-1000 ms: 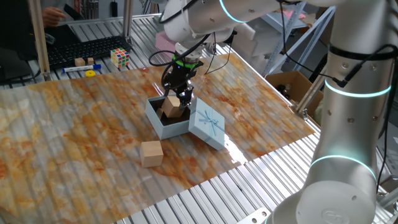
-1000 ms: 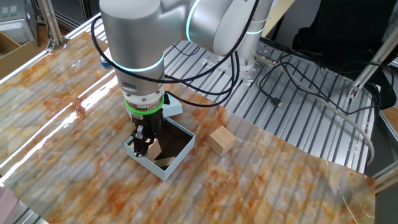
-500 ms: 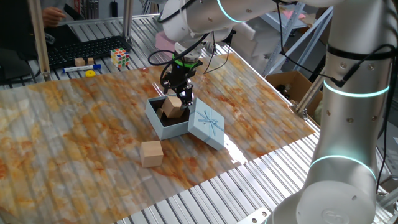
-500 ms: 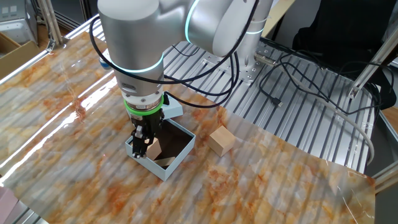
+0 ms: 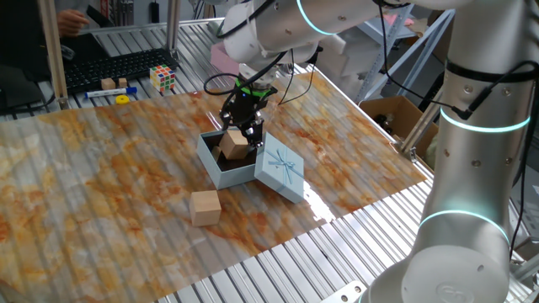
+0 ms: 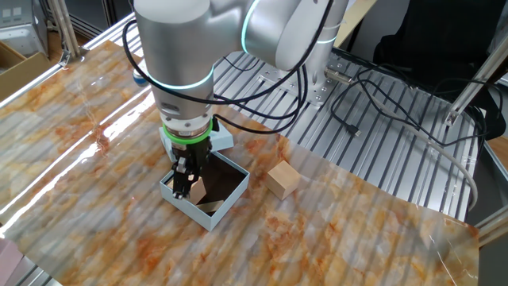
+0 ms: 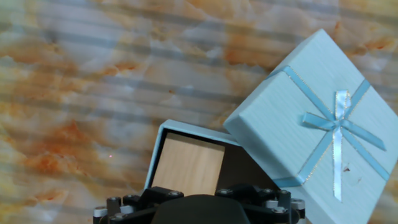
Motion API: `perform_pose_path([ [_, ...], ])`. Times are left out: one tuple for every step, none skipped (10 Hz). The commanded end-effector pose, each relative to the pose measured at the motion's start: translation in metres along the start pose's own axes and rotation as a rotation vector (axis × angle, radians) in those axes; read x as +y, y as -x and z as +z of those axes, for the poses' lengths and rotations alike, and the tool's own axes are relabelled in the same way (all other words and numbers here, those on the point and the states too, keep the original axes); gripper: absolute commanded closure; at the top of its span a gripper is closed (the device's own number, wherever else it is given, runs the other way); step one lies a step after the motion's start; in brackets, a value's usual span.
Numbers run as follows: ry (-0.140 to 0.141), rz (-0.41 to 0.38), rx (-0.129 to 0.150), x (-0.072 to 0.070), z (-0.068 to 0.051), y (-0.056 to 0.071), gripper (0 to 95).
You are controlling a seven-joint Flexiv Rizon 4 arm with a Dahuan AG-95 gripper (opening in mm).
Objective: Take everything out of the gift box
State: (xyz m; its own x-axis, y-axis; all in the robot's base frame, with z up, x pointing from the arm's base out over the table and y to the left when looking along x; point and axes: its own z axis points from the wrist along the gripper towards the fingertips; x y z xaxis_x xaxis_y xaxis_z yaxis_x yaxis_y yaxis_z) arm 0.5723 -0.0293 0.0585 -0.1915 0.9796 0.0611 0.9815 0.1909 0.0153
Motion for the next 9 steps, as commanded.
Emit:
perform_pose_path([
  [0.007,-0.007,-0.004,-0.002,0.0027,0.0037,0.0],
  [0.009,-0.007,0.002,-0.0025,0.0023,0.0039,0.0],
  [0.011,-0.002,0.01,-0.0023,0.0,0.0039,0.0],
  [0.009,-0.01,-0.001,-0.0032,0.0013,0.0039,0.0],
  [0.019,-0.007,-0.003,-0.0057,0.0031,0.0055,0.0],
  [0.028,-0.007,0.001,-0.0085,0.0058,0.0056,19.0],
  [0.029,-0.006,-0.001,-0.0089,0.0073,0.0056,0.0],
  [0.031,-0.005,-0.002,-0.009,0.0082,0.0057,0.0],
  [0.031,-0.001,-0.002,-0.0091,0.0092,0.0058,0.0],
])
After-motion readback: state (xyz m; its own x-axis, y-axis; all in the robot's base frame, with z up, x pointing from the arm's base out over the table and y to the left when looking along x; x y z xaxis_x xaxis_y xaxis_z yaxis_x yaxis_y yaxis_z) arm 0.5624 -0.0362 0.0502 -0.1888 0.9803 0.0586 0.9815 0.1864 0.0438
